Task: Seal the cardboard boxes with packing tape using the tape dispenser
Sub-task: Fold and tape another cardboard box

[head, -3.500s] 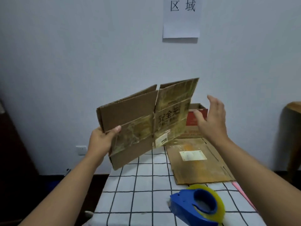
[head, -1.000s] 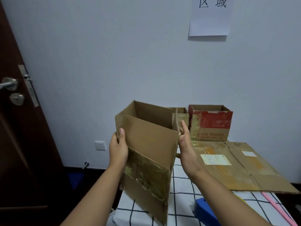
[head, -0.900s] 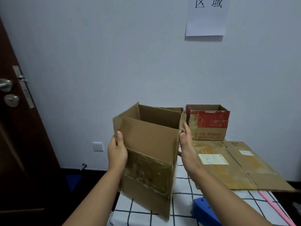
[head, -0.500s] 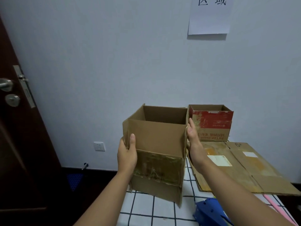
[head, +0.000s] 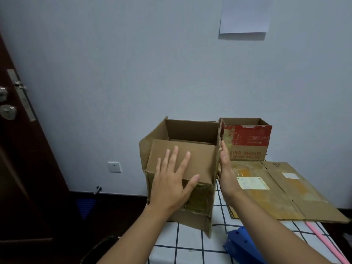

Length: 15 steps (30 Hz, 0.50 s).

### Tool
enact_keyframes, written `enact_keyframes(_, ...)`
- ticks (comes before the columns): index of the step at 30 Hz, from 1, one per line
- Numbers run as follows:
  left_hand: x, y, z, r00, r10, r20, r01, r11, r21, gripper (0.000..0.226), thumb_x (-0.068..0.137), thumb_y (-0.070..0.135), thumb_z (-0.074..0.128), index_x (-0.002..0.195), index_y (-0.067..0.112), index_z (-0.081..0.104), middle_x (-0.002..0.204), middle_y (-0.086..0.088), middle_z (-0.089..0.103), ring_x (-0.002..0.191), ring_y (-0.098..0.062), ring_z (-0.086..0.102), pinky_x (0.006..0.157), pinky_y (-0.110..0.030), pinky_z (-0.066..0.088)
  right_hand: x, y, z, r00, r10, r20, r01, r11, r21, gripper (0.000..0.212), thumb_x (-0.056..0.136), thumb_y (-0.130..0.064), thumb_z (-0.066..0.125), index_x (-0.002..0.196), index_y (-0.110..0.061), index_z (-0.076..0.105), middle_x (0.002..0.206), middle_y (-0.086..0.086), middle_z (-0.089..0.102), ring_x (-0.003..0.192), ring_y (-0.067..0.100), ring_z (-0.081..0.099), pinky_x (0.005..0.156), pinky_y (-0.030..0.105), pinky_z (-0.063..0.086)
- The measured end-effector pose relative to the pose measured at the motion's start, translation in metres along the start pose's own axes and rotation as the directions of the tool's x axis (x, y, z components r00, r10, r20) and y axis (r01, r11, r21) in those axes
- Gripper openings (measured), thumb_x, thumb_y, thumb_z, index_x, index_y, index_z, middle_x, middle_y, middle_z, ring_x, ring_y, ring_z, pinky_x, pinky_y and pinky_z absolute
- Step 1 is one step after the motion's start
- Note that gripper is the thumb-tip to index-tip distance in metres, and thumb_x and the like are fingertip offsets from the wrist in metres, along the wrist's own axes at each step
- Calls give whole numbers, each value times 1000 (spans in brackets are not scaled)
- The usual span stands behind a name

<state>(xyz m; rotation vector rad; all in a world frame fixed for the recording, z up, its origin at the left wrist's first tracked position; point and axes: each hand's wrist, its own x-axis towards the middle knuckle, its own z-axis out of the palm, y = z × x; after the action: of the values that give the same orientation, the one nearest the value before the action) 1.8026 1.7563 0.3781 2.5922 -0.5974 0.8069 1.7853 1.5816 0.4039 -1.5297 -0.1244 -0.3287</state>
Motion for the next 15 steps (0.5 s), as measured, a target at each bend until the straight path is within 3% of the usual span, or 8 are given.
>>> enact_keyframes(3,-2,-2,7,996,-14,91,6,996,90,71,86,85,5,146,53,-16,163,7,-11,150,-15,-15,119,-41,-14,-1,-1,-1,1000,-10,4,10,1000,-6,100,55,-102,40,143,-61,16,150,-22,26,124,-14,36,97,19,35)
enact_keyframes(7,2,-3,6,987,-45,154,26,992,126,90,78,92,6,154,44,11,165,4,11,151,-18,3,119,-42,-7,0,5,-6,1000,23,1,-23,1000,-9,107,58,-102,39,152,-54,19,159,-18,24,141,4,30,115,37,29)
enact_keyframes(11,1,1,-2,980,-80,182,51,986,157,95,74,94,1,152,44,21,163,4,19,150,-20,3,117,-47,-7,1,11,-7,993,114,-20,-114,993,11,105,52,-105,38,147,-63,17,158,-21,22,140,5,26,115,41,26)
enact_keyframes(13,-5,10,-6,982,-158,103,136,972,190,90,78,92,6,149,42,31,162,-1,22,148,-26,7,116,-53,3,3,17,-7,985,167,-47,-166,986,16,109,51,-105,37,149,-60,17,161,-17,22,144,9,26,119,50,25)
enact_keyframes(15,-18,26,-6,969,-247,-21,248,961,122,82,83,87,17,146,40,39,157,-8,28,142,-30,20,110,-58,26,7,24,-9,975,209,-77,-208,978,18,116,52,-105,36,153,-53,17,163,-11,24,147,15,28,119,55,26)
